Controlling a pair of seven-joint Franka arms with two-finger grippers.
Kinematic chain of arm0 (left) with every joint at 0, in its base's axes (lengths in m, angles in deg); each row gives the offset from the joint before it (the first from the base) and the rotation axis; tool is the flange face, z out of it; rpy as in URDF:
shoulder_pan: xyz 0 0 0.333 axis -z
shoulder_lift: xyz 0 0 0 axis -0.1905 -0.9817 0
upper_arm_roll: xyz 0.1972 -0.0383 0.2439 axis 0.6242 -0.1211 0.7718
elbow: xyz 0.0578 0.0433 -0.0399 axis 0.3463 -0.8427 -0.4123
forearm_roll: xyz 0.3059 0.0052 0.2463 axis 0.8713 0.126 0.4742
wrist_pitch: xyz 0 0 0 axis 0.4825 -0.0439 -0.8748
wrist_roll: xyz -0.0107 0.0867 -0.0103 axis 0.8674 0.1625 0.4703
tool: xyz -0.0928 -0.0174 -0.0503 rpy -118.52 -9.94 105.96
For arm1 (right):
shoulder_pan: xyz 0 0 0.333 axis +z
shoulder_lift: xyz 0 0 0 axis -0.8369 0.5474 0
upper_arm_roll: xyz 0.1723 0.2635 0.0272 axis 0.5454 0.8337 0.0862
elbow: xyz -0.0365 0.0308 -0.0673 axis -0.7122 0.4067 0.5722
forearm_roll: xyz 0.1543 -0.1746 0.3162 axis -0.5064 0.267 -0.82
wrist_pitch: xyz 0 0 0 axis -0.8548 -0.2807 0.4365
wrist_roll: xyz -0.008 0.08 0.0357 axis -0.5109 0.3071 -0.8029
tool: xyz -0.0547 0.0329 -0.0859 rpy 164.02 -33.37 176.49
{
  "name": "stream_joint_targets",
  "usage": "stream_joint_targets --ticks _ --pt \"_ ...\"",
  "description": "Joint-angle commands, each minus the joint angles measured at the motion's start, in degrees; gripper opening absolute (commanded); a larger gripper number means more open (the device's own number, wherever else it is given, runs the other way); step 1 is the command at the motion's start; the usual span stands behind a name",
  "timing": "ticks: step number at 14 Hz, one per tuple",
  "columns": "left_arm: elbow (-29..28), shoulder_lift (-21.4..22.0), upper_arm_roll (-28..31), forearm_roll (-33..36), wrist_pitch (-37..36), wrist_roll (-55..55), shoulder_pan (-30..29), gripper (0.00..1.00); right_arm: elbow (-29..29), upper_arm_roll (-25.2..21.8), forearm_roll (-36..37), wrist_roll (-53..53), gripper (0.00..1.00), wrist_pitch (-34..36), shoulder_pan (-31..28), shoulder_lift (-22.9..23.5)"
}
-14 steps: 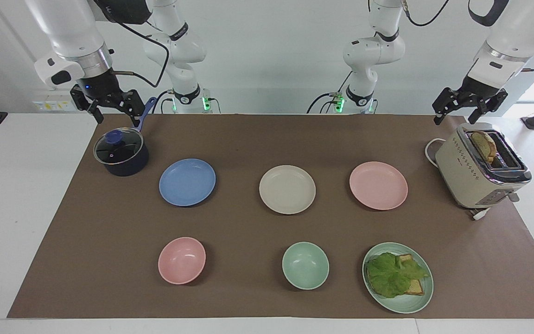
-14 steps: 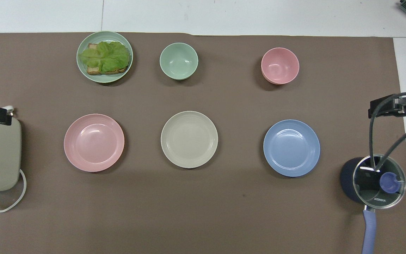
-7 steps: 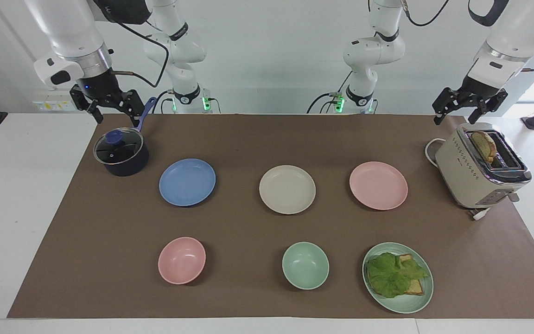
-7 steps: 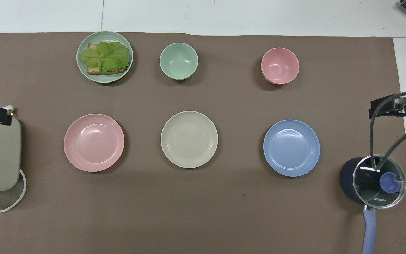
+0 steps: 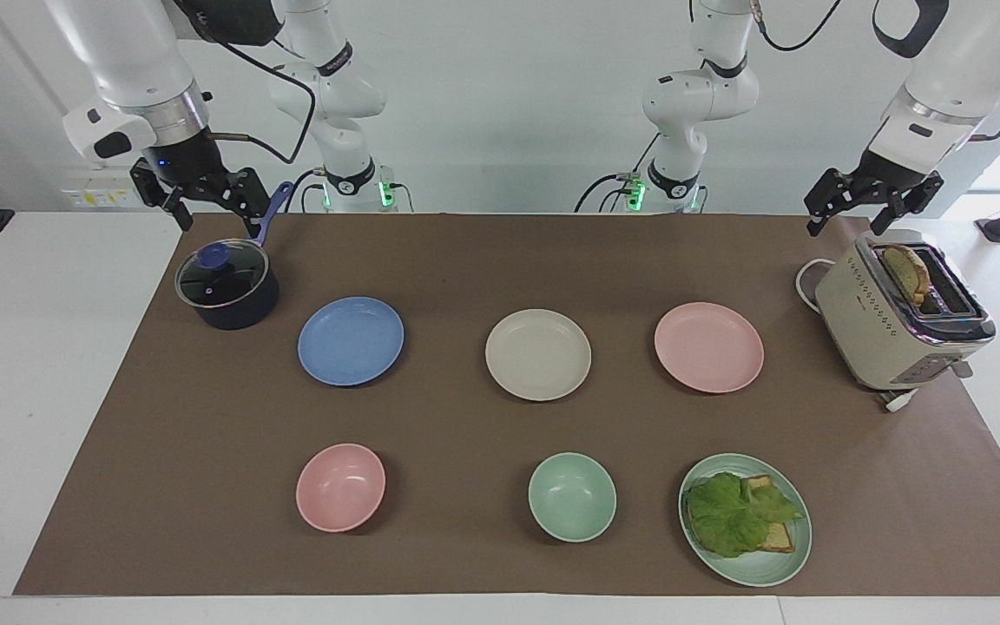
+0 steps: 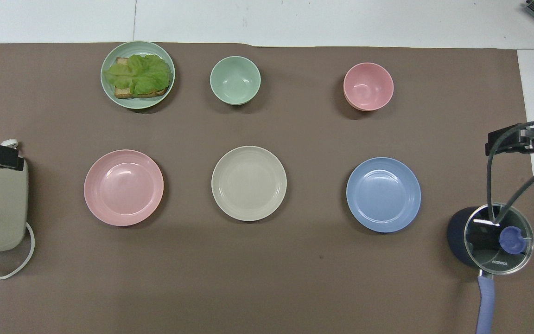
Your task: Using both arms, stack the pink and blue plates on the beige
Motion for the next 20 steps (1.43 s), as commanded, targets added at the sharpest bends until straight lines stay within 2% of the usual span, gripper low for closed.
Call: stream_joint_targets --ticks 1,4,7,10,13,16,20 --pt "-8.2 1.1 0.5 0.4 6.9 -0.8 0.6 1.0 0.2 0.0 -0.7 0.2 1.0 0.4 -0.3 -0.6" --pt "-14.4 0.3 0.6 0.4 15.1 -0.7 -0.4 1.0 0.2 0.0 -0.7 0.2 1.0 0.4 -0.4 -0.6" --pt "-19.0 -3.0 0.6 0.4 22.6 -0.8 -1.8 1.0 0.3 0.0 -0.7 0.6 1.0 0.4 -0.3 -0.7" --pt "-20.2 -7.6 0.6 0.4 26.3 -0.7 -1.9 1.0 0.3 0.0 -0.7 0.7 1.0 0.3 -0.3 -0.7" --pt "-24.4 -8.5 0.5 0.4 30.9 -0.7 -1.6 1.0 0.9 0.0 -0.7 0.7 1.0 0.4 -0.3 -1.1" --pt "-25.7 -11.0 0.5 0.4 33.6 -0.6 -1.0 1.0 1.8 0.0 -0.7 0.8 1.0 0.4 -0.3 -1.7" --pt "-29.4 -10.3 0.5 0.4 37.4 -0.7 -1.1 1.0 1.9 0.0 -0.7 0.7 1.0 0.3 -0.4 -1.7"
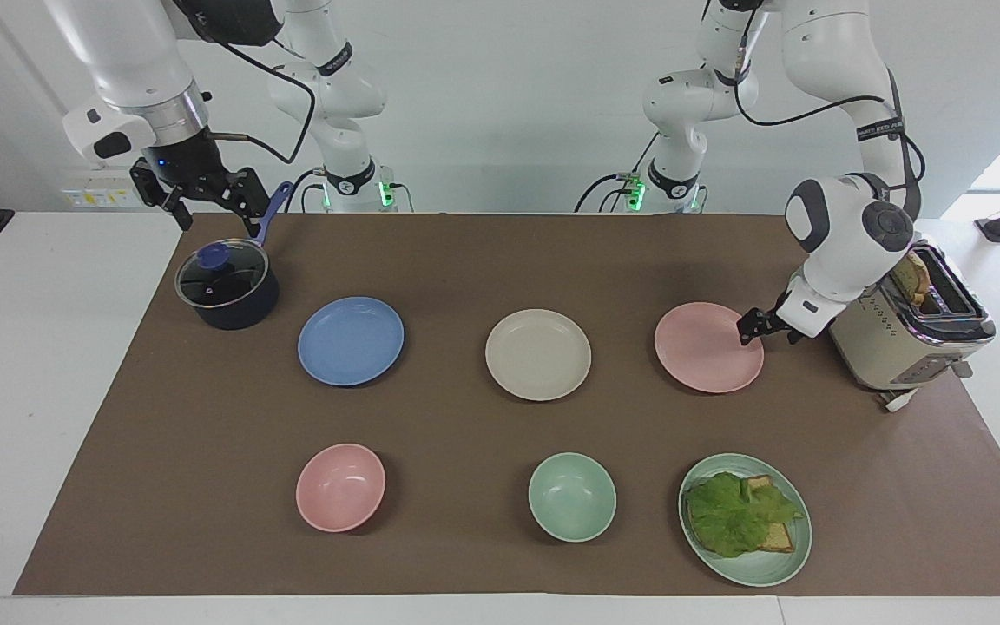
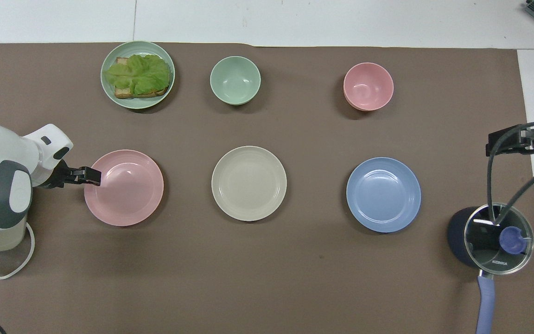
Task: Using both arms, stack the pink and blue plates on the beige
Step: 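Reach the left gripper to the rim of the pink plate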
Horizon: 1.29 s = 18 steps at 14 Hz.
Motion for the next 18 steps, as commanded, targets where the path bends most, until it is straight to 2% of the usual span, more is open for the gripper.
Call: stream_joint_targets --ticks 1,4,5,6,7,8,10,14,18 --pt "-3.0 1.2 0.4 0.4 2.6 -0.6 0.4 1.0 1.7 0.1 -0.7 0.6 1.0 0.3 -0.4 -1.6" --pt "-3.2 0.8 0.3 0.4 2.1 -0.7 0.6 1.0 1.8 0.0 -0.7 0.4 1.0 0.3 -0.4 -1.7" --pt "-3.2 0.8 0.2 0.4 1.8 -0.6 0.6 0.76 1.8 0.0 -0.7 0.4 1.0 0.3 -0.4 -1.7" --pt "-3.2 0.8 0.2 0.4 1.8 -0.5 0.6 0.4 1.8 0.0 -0.7 0.4 1.0 0.3 -0.4 -1.7" --pt "-3.0 0.7 0.2 0.4 1.7 -0.5 1.0 0.15 1.8 -0.1 -0.7 0.3 1.0 0.3 -0.4 -1.7" --pt "-2.9 0.7 0.2 0.4 1.7 -0.6 1.3 0.08 1.8 -0.1 -0.7 0.3 1.0 0.3 -0.4 -1.7" --pt "-2.9 0.7 0.3 0.4 1.6 -0.6 1.0 0.0 1.8 -0.1 -0.7 0.1 1.0 0.3 -0.4 -1.7" --pt "-1.1 0.6 0.3 0.4 -2.7 -0.8 1.2 0.0 1.9 -0.2 -0.7 0.0 1.0 0.2 -0.5 -1.7" --pt "4.0 1.1 0.1 0.4 -12.2 -4.9 1.3 0.0 1.9 -0.2 -0.7 0.0 1.0 0.2 -0.5 -1.7"
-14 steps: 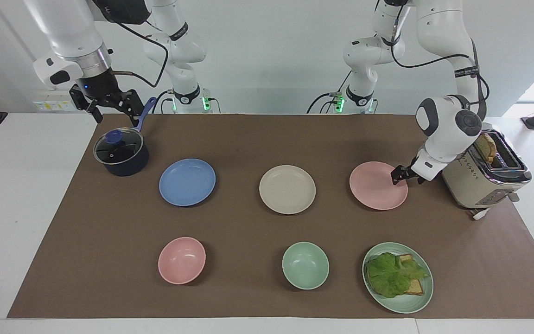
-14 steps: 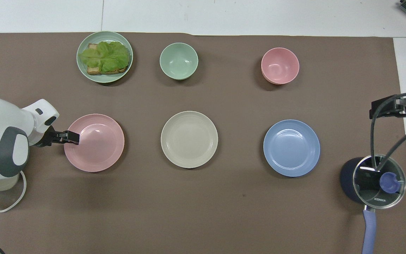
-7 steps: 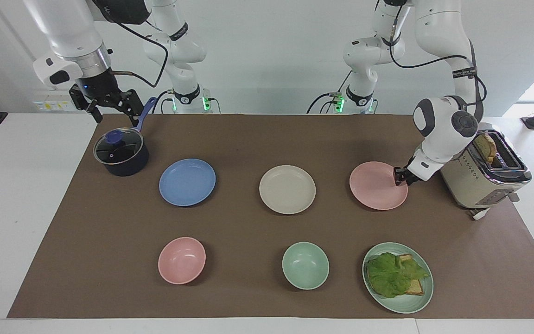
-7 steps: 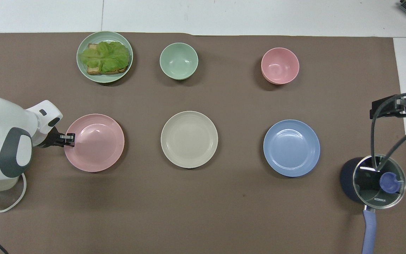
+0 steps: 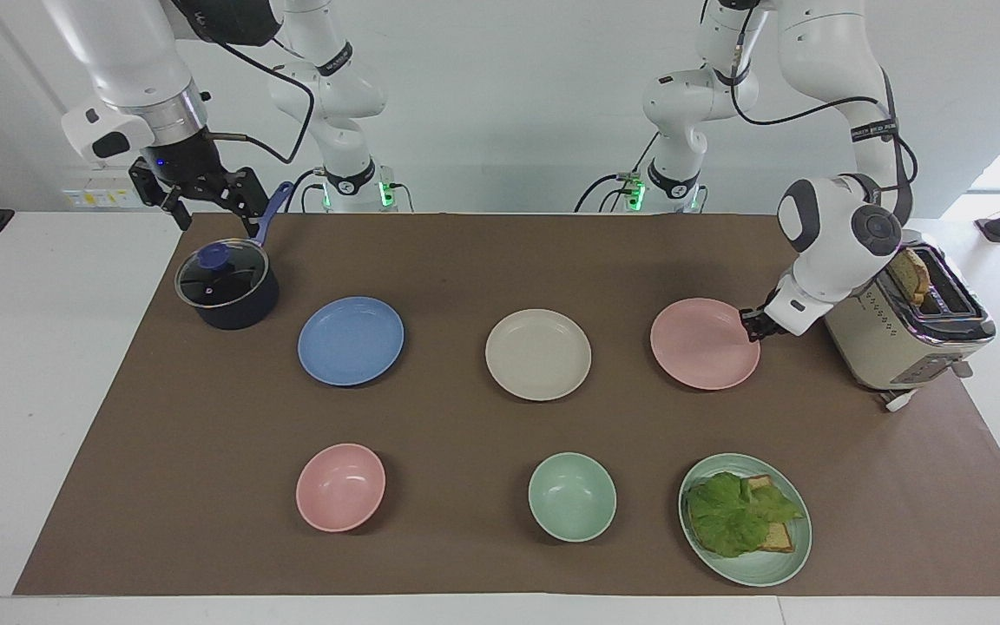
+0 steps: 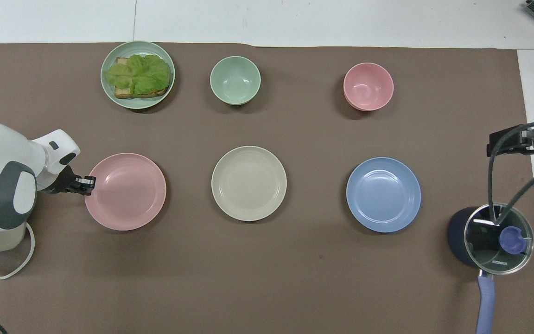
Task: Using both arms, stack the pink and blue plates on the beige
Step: 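Reach the left gripper to the rim of the pink plate, then grip the pink plate rim and slide it onto the beige plate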
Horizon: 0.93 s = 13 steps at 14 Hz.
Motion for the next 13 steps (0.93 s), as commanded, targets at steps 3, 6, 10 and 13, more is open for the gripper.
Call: stream_joint_targets --ticks 3,6,10,13 --pt "7.6 0.8 0.0 -1.6 -12.6 -1.9 1.7 0.0 1.8 -0.1 -0.7 0.0 1.0 0.2 -0.4 -1.6" --pt "11.2 1.2 0.0 -5.7 -16.7 -1.2 5.0 0.0 1.8 -0.1 -0.7 0.0 1.0 0.1 -0.4 -1.6" --pt "11.1 2.2 0.0 -10.1 -15.6 -0.7 11.0 0.0 1.9 -0.1 -0.7 -0.1 1.0 0.1 -0.5 -1.6" --pt "10.5 2.5 0.0 -11.1 -11.5 4.4 17.9 0.0 1.9 -0.1 -0.7 0.0 1.0 0.1 -0.5 -1.6"
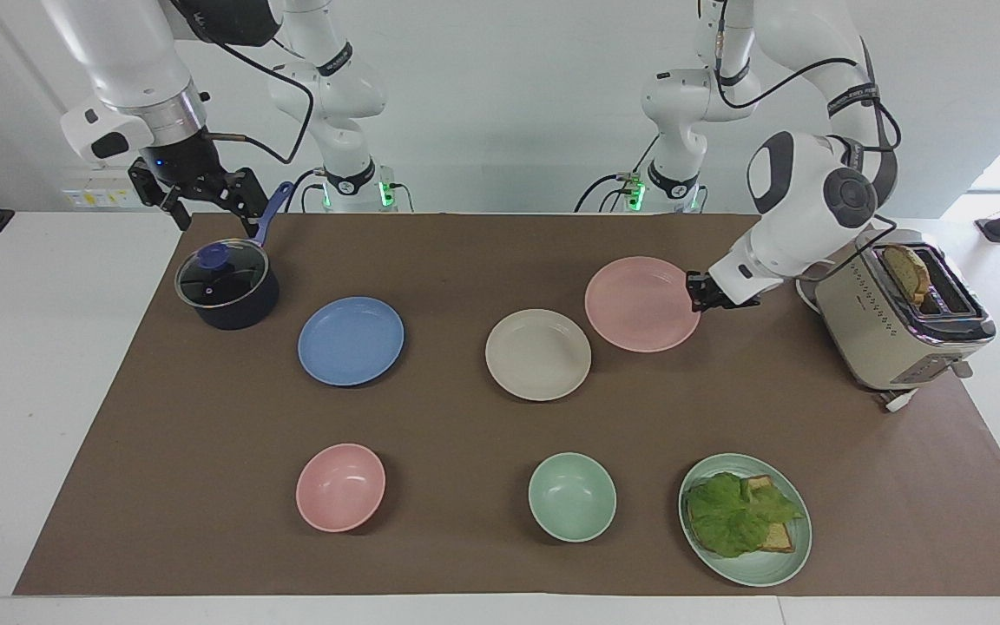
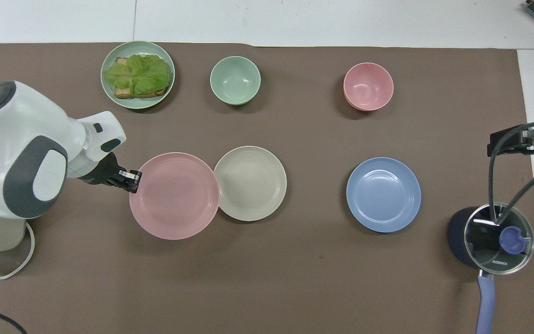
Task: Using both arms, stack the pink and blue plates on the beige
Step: 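Grip the pink plate rim and slide it onto the beige plate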
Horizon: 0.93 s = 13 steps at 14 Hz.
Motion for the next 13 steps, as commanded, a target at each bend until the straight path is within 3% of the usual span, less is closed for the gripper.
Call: stream_joint_targets --ticks 1,8,13 --pt "-0.7 0.9 0.9 -1.0 4.6 3.5 6.4 0.0 1.8 -0.1 -0.7 -0.1 1.0 0.1 -0.5 -1.6" --pt "-3.3 -4.3 0.9 -2.8 18.8 8.8 16.0 0.0 1.8 -0.1 -0.7 -0.1 1.0 0.1 -0.5 -1.6" --pt "-4.0 -7.0 0.9 -3.0 22.3 8.6 16.0 0.0 1.8 -0.1 -0.7 -0.1 1.0 0.1 -0.5 -1.6"
